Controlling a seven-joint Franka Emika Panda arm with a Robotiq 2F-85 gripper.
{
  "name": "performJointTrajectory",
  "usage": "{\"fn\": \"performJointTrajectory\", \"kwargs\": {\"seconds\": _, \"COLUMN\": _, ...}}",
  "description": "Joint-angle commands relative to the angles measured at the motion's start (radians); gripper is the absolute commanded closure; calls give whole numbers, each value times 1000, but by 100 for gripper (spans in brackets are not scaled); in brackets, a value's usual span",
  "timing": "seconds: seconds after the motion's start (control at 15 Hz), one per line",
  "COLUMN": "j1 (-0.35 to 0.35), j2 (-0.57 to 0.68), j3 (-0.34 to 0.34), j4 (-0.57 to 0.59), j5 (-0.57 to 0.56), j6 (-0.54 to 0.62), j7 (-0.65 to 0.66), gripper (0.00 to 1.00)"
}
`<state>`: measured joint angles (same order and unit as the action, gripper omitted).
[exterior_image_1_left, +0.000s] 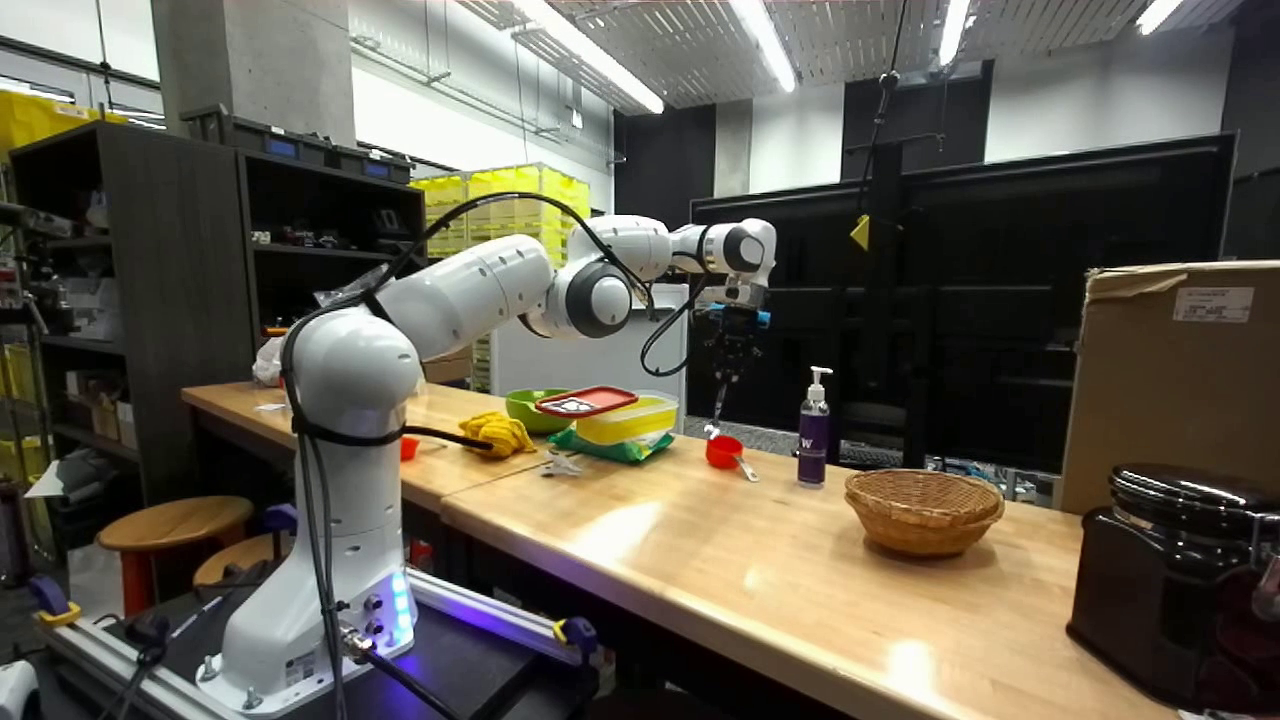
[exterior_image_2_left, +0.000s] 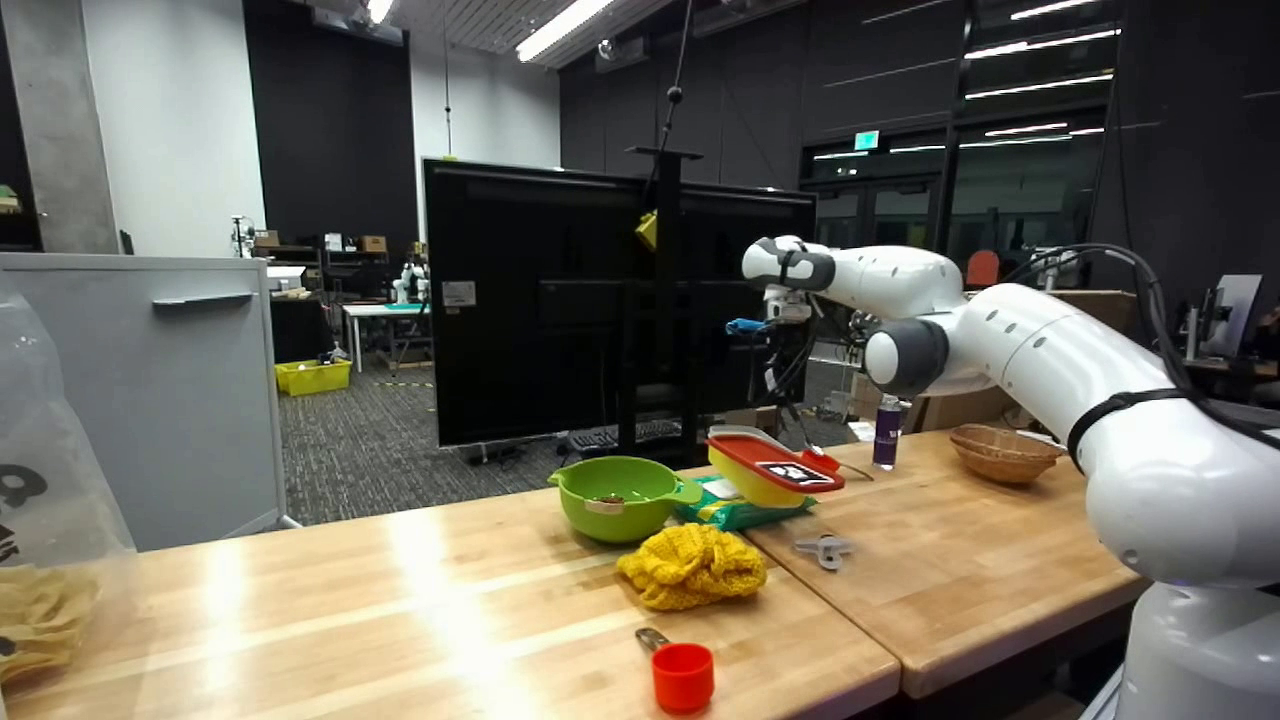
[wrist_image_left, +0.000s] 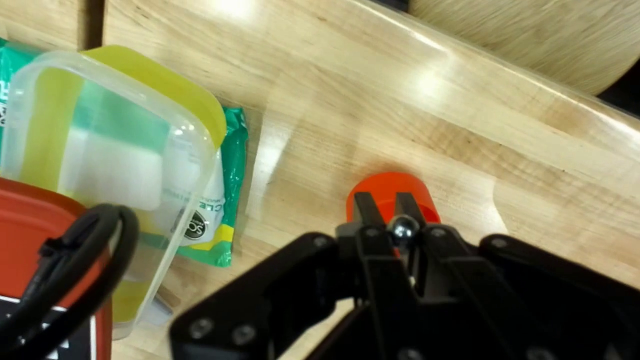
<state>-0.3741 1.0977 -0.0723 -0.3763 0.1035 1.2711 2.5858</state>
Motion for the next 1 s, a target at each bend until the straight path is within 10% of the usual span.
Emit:
{"fn": "performJointTrajectory", "kwargs": {"seconds": 0.0, "j1": -29, "j2": 38, "j3": 17, "j4": 34, "j5": 28, "j6": 7, "j7": 19, "gripper": 97}}
{"fn": "performJointTrajectory", "kwargs": {"seconds": 0.93, "j1": -113, "j2": 128, "j3": 58, "j4": 25, "j5": 101, "j6": 35, "j7": 37, "gripper": 97}}
